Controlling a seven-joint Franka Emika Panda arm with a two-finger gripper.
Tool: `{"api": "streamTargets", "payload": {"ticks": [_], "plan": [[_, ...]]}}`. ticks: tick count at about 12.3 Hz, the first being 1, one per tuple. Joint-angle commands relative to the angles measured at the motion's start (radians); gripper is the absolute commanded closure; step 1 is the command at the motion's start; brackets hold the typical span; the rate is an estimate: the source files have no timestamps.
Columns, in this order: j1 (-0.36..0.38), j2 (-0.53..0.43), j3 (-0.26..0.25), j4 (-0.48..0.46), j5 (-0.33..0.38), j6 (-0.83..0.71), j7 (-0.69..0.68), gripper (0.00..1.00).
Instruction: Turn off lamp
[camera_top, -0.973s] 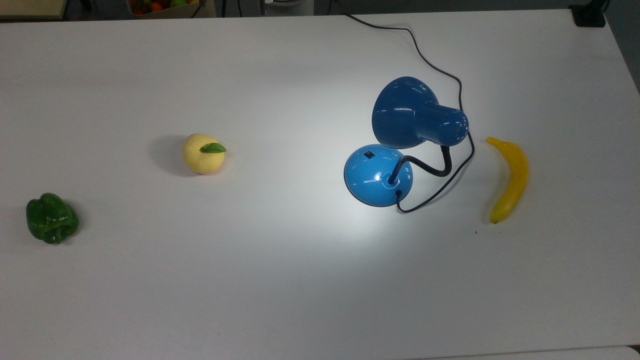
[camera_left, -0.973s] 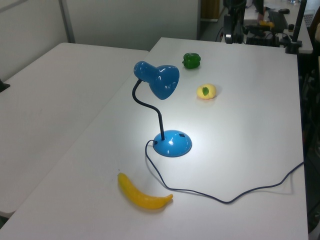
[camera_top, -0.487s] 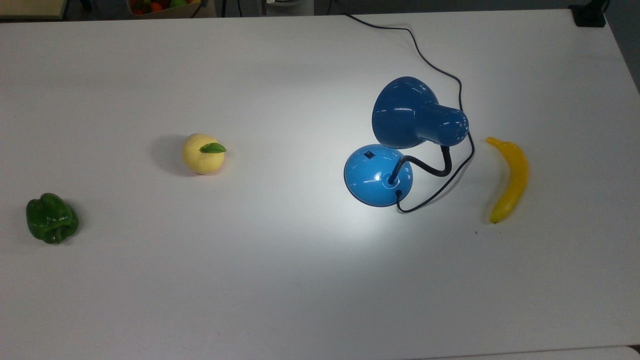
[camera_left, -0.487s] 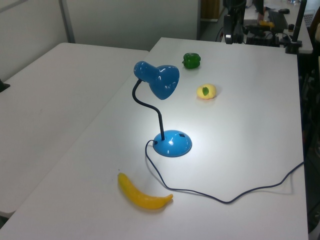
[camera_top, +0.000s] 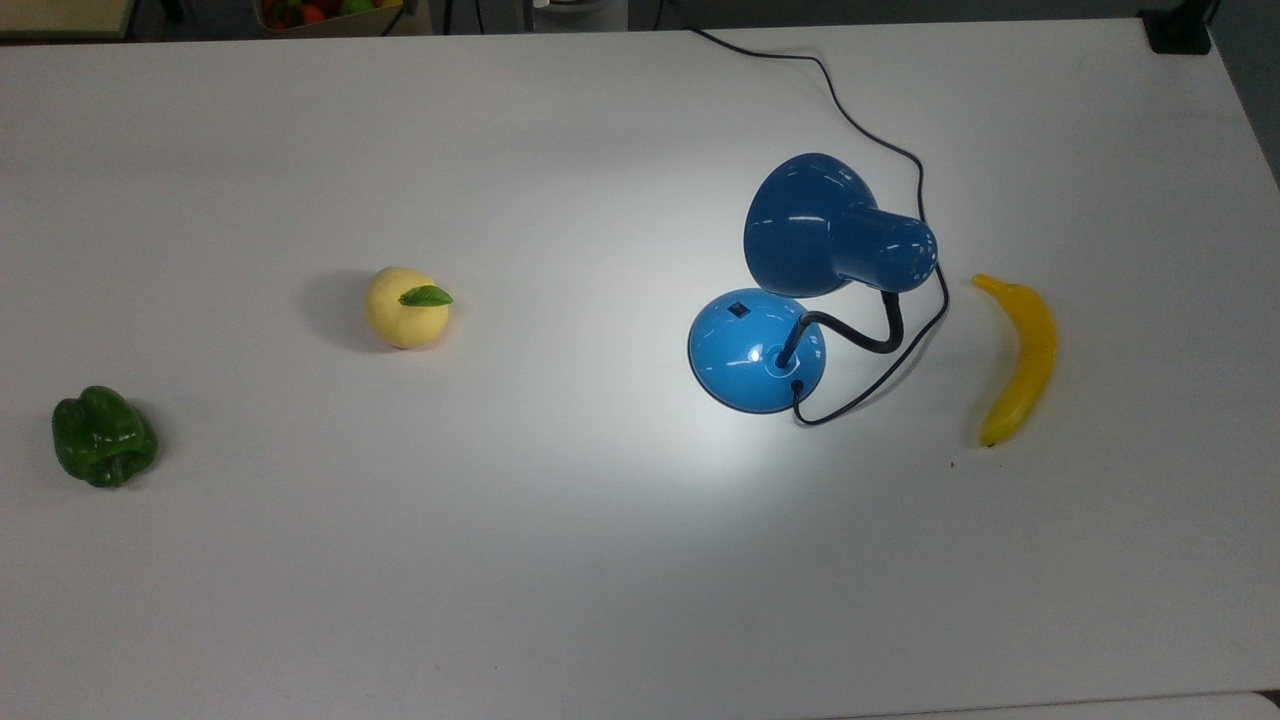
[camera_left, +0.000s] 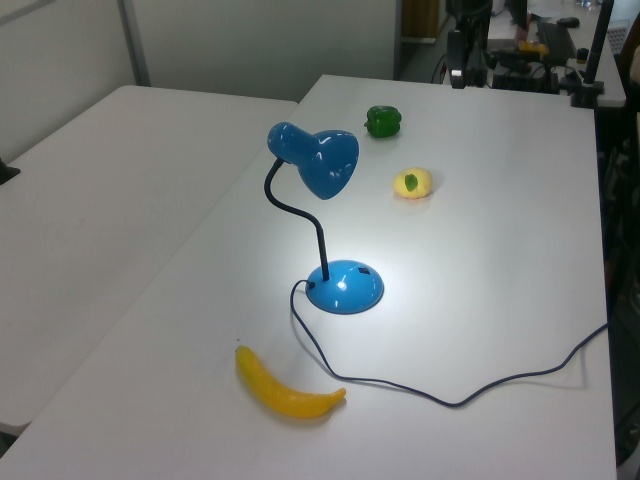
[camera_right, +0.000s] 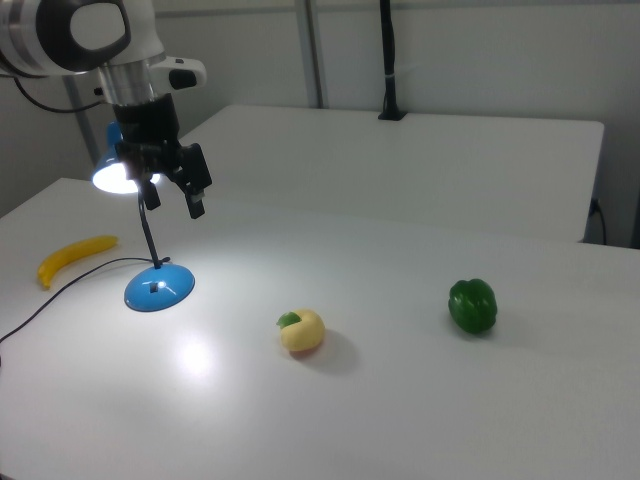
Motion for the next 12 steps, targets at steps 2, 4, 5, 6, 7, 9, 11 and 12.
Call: {"api": "streamTargets", "payload": {"ticks": [2,4,5,6,7,9,11,12], "plan": [[0.009,-0.003,-0.010,0.006,0.015,-0.013,0.011,0.85],[0.009,-0.003,-0.010,0.006,0.018,-0.011,0.011,1.00],[0.008,-0.003,-0.010,0.006,0.018,-0.011,0.011,1.00],[0.008,-0.003,-0.010,0.006,0.018,-0.011,0.009,1.00],[0.008,-0.001,-0.010,0.006,0.018,-0.011,0.008,1.00],[0.009,-0.003,-0.010,0.000,0.018,-0.011,0.001,1.00],[0.022,-0.001,-0.007,-0.021,0.018,0.011,-0.066,1.00],[0.028,-0.003,-0.001,-0.053,0.018,0.054,-0.068,1.00]]}}
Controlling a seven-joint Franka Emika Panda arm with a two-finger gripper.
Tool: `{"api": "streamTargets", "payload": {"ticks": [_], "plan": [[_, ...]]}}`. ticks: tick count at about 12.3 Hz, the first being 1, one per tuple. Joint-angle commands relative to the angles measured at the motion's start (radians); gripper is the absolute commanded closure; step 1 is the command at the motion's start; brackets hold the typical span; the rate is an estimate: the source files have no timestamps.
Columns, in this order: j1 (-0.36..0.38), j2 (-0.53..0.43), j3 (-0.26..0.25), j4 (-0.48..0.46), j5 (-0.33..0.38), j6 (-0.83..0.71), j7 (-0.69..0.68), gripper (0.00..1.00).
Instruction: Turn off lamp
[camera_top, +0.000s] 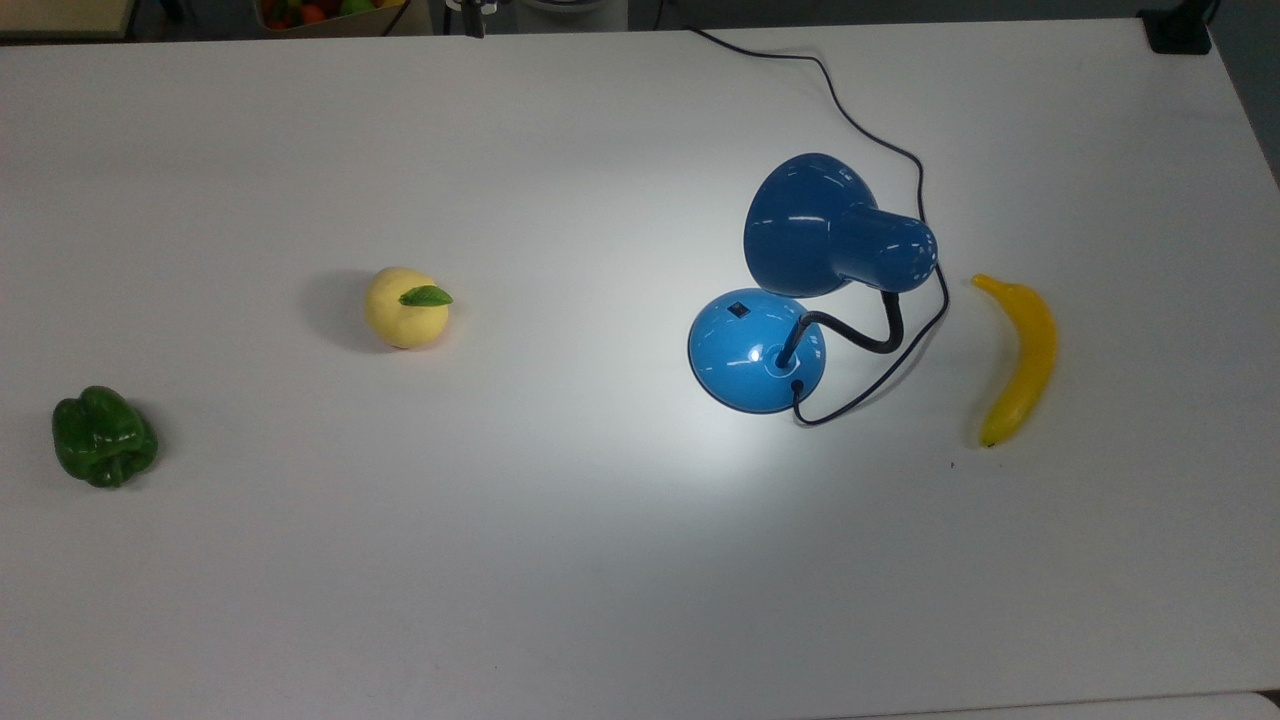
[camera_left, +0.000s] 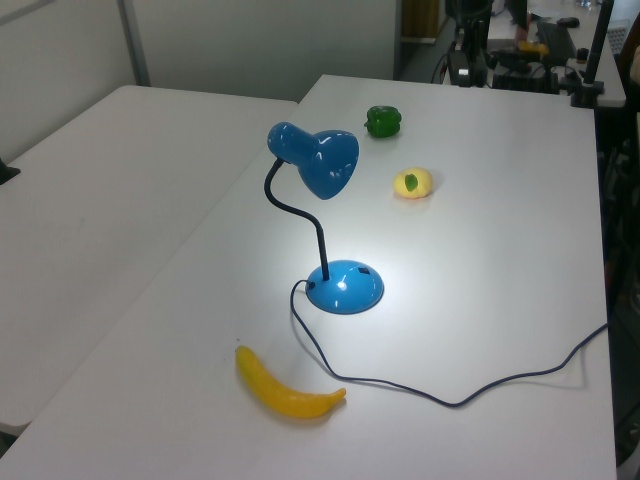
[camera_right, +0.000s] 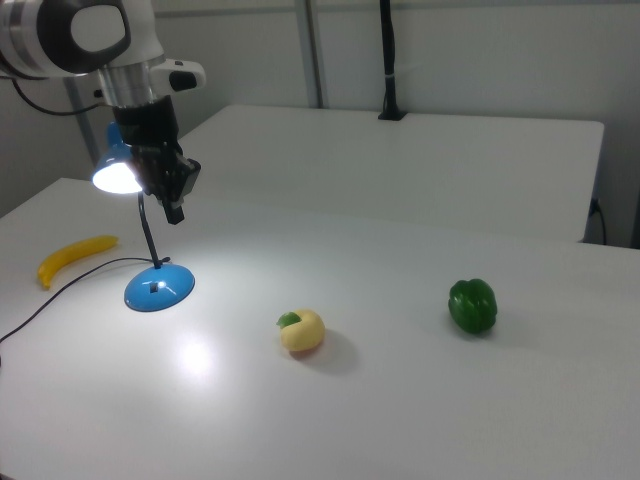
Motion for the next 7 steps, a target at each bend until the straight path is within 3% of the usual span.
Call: {"api": "streamTargets", "payload": {"ticks": [1,7], "plan": [[0.039,-0.007,0.003,-0.080,0.015,0.091,-0.039,1.00],[0.201,0.034,0.003,-0.360,0.012,0.468,-0.049,1.00]]}}
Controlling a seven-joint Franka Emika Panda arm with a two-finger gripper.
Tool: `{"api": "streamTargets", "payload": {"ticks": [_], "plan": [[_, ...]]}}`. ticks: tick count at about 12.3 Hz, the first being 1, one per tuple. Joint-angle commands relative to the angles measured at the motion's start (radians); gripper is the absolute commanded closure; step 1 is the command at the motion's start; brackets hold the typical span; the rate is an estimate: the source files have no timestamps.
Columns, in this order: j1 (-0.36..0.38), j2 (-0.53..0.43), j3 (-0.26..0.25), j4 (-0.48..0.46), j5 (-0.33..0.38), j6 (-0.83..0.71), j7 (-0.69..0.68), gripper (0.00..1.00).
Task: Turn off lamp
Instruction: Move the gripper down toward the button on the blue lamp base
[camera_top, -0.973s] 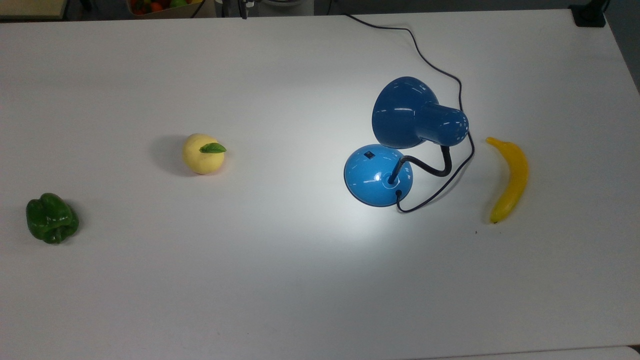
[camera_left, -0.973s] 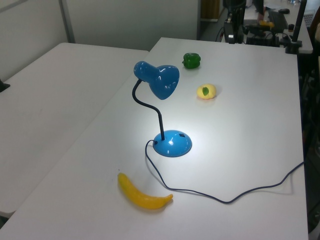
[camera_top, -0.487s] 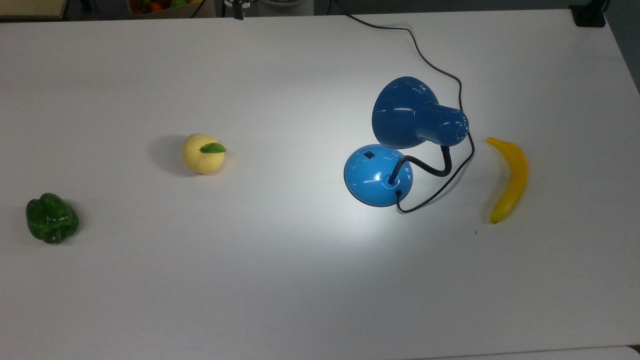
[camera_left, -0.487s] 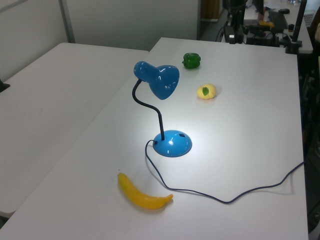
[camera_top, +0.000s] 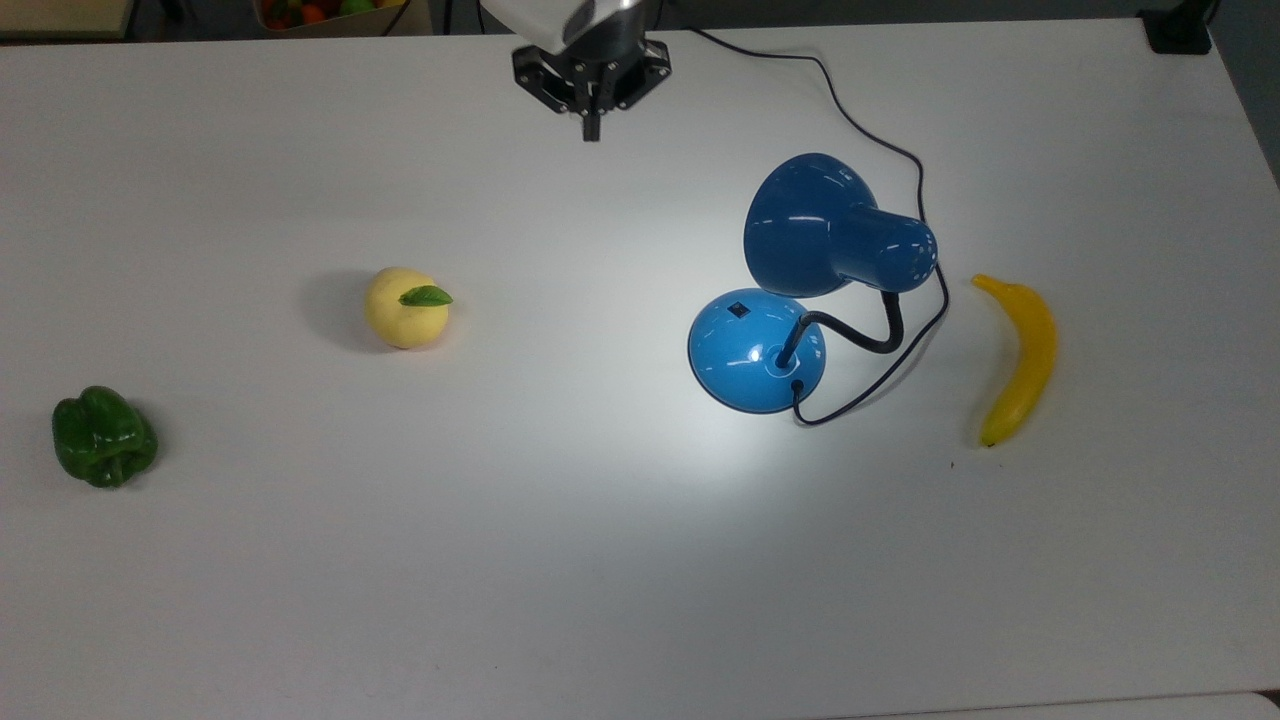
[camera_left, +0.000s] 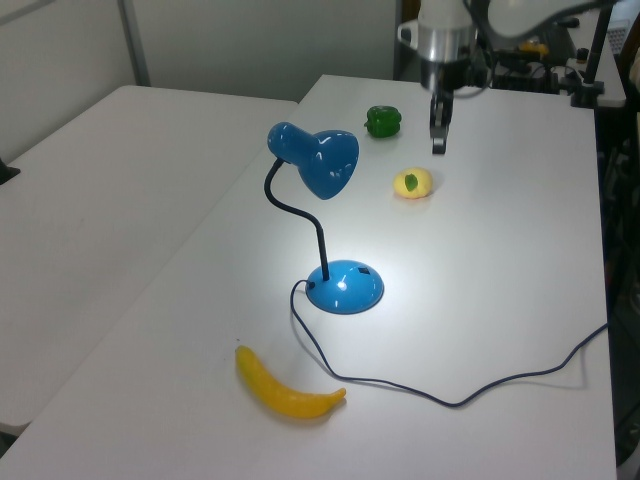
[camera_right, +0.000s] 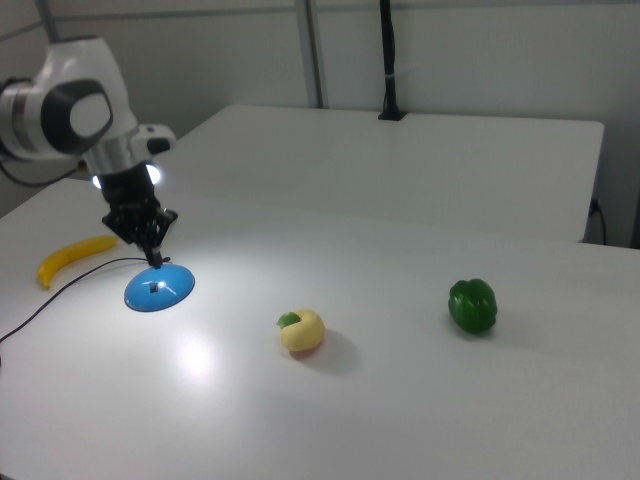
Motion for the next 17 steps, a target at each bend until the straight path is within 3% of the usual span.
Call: {"api": "streamTargets", "payload": {"ticks": [1,9,17], "plan": [[0.076,0.023,-0.010,-0.127,0.010,0.189,-0.025,1.00],[0.095,0.175,0.014,-0.129,0.008,0.455,-0.158,1.00],[0.054,0.279,0.109,-0.124,0.011,0.689,-0.210,1.00]]}}
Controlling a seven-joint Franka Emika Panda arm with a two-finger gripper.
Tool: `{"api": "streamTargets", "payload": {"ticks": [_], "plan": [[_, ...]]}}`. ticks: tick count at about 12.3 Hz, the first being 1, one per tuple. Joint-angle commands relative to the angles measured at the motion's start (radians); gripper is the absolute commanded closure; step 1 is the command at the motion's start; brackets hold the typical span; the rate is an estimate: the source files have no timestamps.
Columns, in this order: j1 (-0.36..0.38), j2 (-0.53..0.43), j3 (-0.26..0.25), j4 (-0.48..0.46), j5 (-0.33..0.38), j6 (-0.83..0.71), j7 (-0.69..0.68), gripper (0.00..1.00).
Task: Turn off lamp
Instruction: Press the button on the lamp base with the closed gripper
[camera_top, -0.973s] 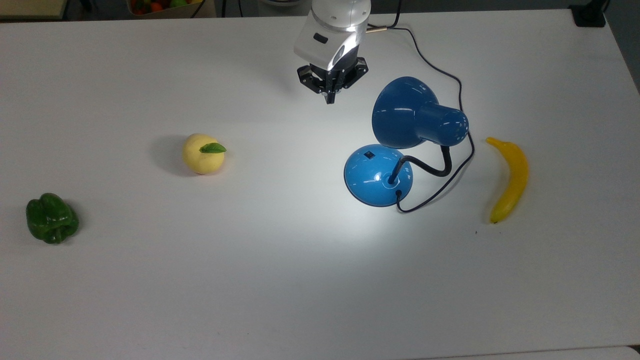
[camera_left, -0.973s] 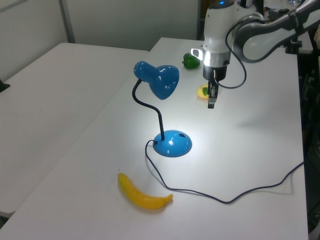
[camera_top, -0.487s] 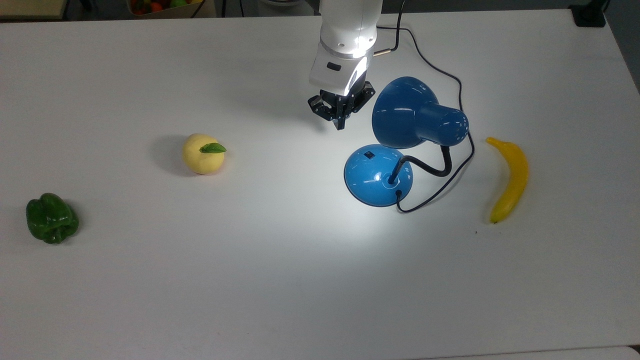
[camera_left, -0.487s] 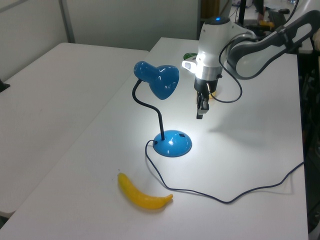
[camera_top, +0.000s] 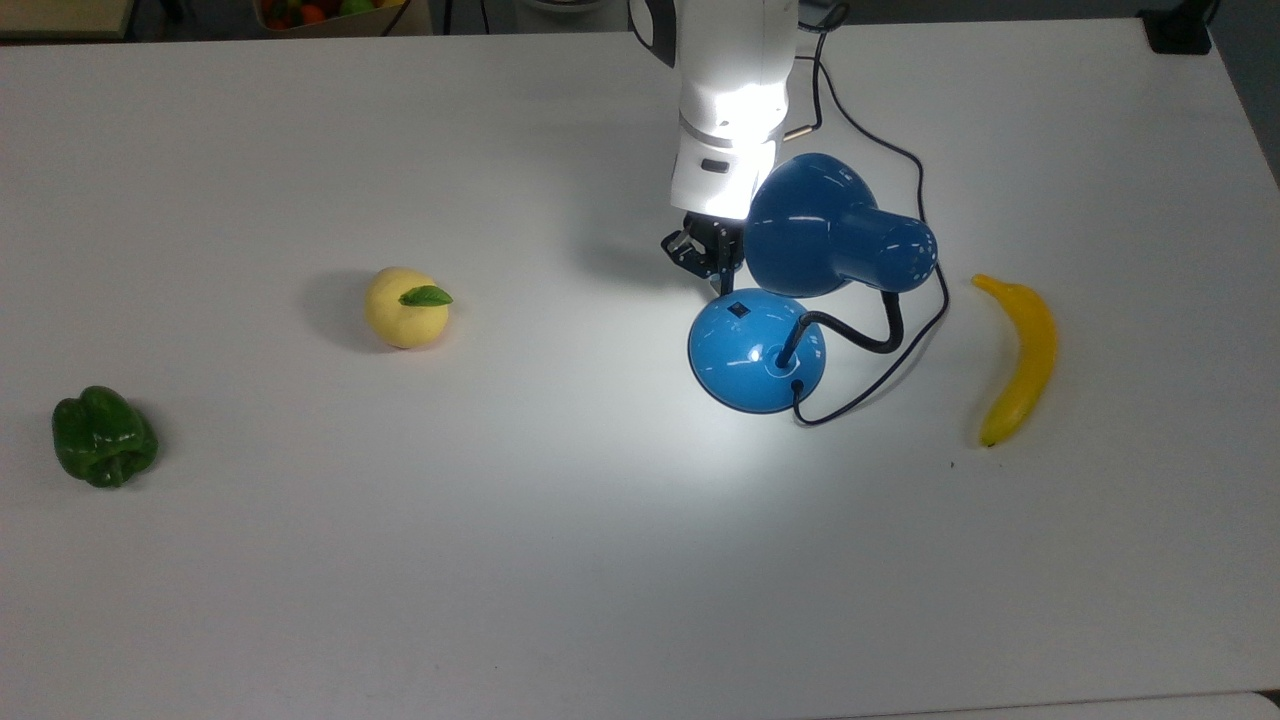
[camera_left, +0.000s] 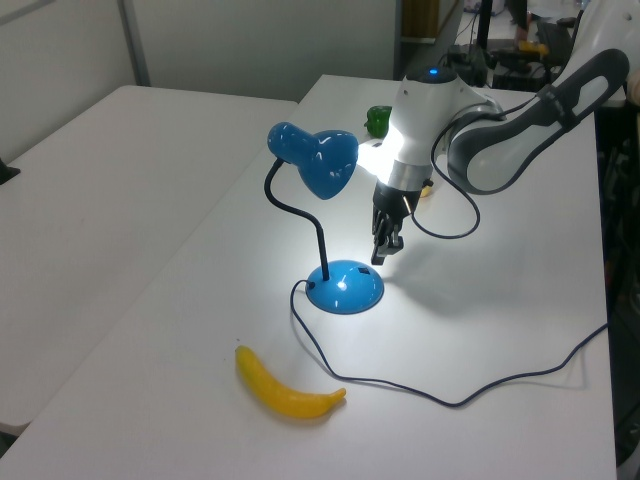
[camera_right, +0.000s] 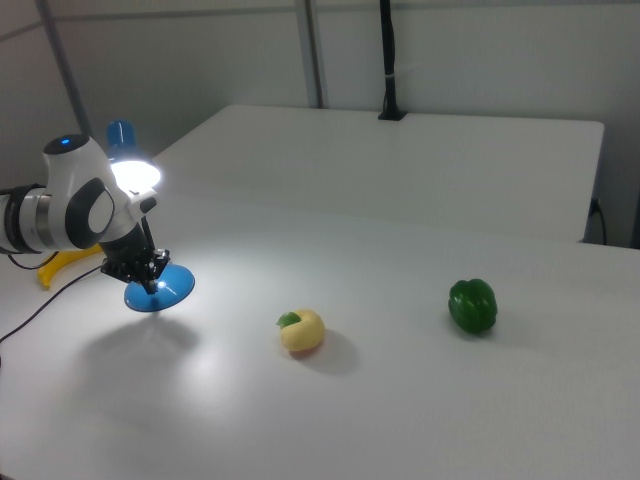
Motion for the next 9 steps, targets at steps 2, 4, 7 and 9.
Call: {"api": "streamTargets", "payload": {"ticks": [2,4,7,9], "plan": [[-0.038,0.027,0.042,0.002,0.012,0.081,-0.033,1.00],[-0.038,0.027,0.042,0.002,0.012,0.080,-0.033,1.00],[-0.038,0.029,0.042,0.001,0.012,0.078,-0.033,1.00],[-0.038,0.036,0.042,-0.001,0.012,0.077,-0.032,1.00]]}}
